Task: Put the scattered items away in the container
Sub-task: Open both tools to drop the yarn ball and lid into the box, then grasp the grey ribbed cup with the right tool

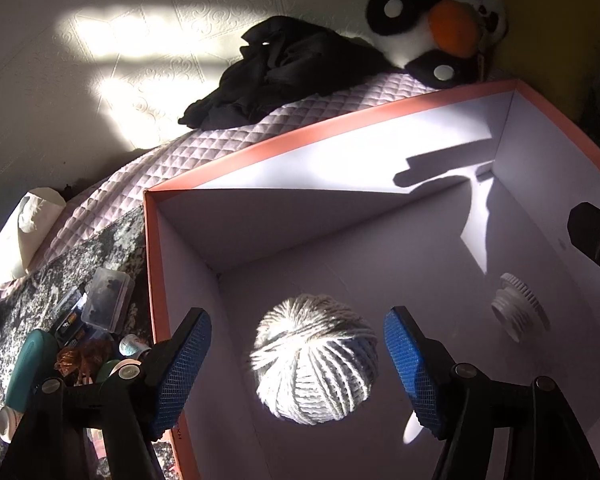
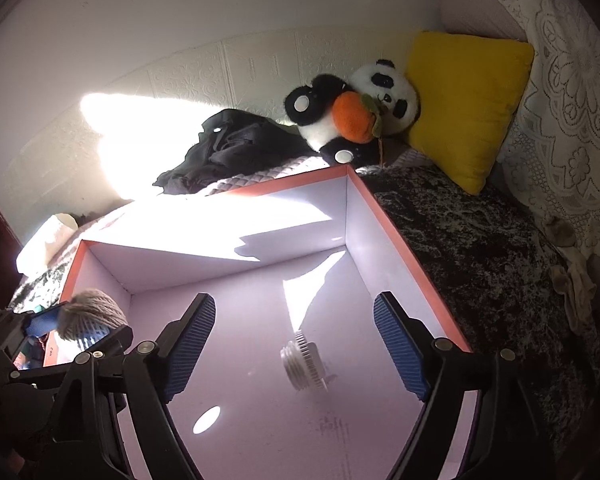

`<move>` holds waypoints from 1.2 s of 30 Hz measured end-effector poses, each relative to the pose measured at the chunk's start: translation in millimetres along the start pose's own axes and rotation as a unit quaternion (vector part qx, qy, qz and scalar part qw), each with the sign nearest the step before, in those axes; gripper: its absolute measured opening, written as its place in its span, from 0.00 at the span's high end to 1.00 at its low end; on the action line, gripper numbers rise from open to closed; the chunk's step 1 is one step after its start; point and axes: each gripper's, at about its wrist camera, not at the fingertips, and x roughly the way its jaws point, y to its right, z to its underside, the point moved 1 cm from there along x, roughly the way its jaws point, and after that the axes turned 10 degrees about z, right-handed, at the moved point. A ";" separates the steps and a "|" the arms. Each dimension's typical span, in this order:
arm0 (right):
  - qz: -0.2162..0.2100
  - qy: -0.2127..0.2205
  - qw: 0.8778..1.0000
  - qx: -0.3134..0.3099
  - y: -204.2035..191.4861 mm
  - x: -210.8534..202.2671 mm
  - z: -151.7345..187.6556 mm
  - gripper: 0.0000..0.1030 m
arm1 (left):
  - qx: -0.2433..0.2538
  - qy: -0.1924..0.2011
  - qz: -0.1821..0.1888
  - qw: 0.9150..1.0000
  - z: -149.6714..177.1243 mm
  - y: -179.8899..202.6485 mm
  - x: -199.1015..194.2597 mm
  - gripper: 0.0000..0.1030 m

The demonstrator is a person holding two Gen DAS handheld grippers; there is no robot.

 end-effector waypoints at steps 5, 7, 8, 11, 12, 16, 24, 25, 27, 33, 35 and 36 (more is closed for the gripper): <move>0.000 0.005 1.000 0.001 2.4 -8.2 0.6 0.15 | -0.004 0.011 0.006 1.000 -1.2 -0.5 -12.1 0.16; 0.000 0.007 1.000 0.001 3.4 -11.5 0.9 0.15 | -0.006 0.016 0.004 1.000 -1.9 -2.0 -18.3 0.16; 0.000 0.008 1.000 0.002 3.9 -13.1 1.0 0.15 | -0.007 0.018 0.004 1.000 -2.1 -2.7 -21.5 0.15; 0.000 0.011 1.000 0.002 5.4 -18.0 1.3 0.15 | -0.014 0.026 0.009 1.000 -1.5 -5.7 -32.0 0.13; 0.000 0.014 1.000 0.003 5.9 -21.5 0.7 0.15 | -0.015 0.028 0.011 0.999 -1.1 -6.5 -35.5 0.12; -0.004 0.028 1.000 0.008 8.1 -36.9 -2.3 0.15 | -0.017 0.039 0.014 0.999 2.6 -13.0 -56.8 0.12; -0.018 0.089 0.996 0.026 1.2 -101.4 -10.9 0.13 | -0.038 0.091 -0.017 0.995 34.3 -68.7 -132.9 0.09; -0.024 0.101 0.994 0.026 -3.5 -114.0 -10.8 0.12 | -0.047 0.097 -0.025 0.994 42.6 -81.9 -143.7 0.09; -0.036 0.126 0.991 0.025 -13.5 -139.6 -10.5 0.10 | -0.066 0.109 -0.042 0.991 59.5 -109.7 -166.3 0.08; -0.094 0.195 0.976 -0.008 -71.8 -221.5 8.8 0.04 | -0.128 0.132 -0.099 0.978 119.4 -191.4 -235.3 0.05; -0.115 0.208 0.971 -0.029 -98.2 -242.3 22.4 0.03 | -0.149 0.135 -0.113 0.973 144.8 -215.2 -251.7 0.04; -0.124 0.212 0.969 -0.041 -112.4 -250.6 30.0 0.02 | -0.160 0.134 -0.120 0.971 159.3 -225.7 -256.7 0.04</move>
